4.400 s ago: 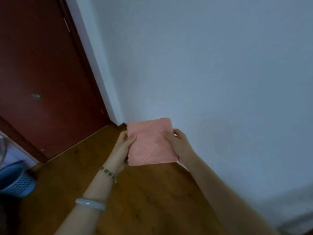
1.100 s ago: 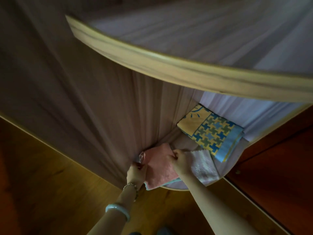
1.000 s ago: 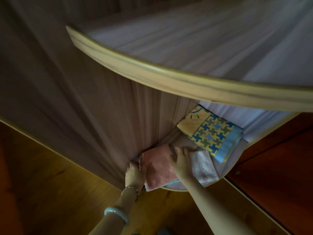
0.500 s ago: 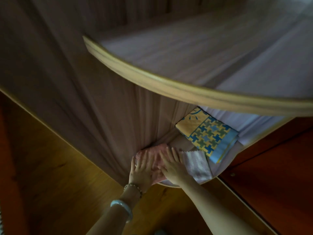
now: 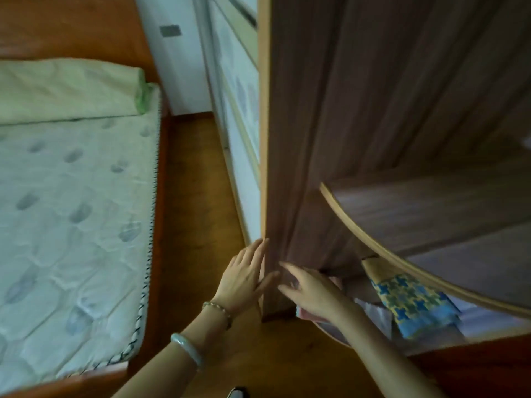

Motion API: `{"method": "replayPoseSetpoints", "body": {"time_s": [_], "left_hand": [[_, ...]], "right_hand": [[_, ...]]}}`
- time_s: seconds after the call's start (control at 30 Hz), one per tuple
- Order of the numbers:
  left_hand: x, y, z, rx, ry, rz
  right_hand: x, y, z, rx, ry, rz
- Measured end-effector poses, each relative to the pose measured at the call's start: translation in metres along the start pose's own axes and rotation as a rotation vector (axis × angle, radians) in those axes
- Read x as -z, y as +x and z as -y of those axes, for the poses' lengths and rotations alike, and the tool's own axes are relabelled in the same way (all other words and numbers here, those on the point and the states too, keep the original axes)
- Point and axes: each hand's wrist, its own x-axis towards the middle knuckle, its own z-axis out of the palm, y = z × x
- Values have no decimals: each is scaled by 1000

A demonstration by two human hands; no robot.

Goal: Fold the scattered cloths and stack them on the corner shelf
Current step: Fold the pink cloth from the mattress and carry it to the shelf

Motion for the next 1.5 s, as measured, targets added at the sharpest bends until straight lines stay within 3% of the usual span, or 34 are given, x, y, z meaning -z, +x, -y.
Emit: {"method": "replayPoseSetpoints", "body": {"time_s": [0.13, 0.27, 0.43, 0.57, 0.67, 0.97, 1.2, 1.5], "left_hand": [[76, -27, 18, 168, -46, -131], [147, -74, 55, 342, -108, -355], [229, -144, 101, 477, -162, -617], [283, -216, 136, 479, -458, -789], [316, -273, 163, 459, -620, -907], [388, -436, 243, 498, -562, -1074], [411, -545, 295, 699, -471, -1191], [452, -668, 389, 973, -310, -1301]], "right_hand": [[17, 2, 91, 253, 18, 66], [18, 11, 177, 464, 47, -11], [8, 7, 268, 597, 475, -56], [-27, 2, 339, 622, 853, 92], [-63, -2, 394, 637, 977, 180], [-185, -16, 556, 781, 960, 383], [-278, -34, 674, 1004, 675, 521], [-414, -16, 839, 1160, 576, 731]]}}
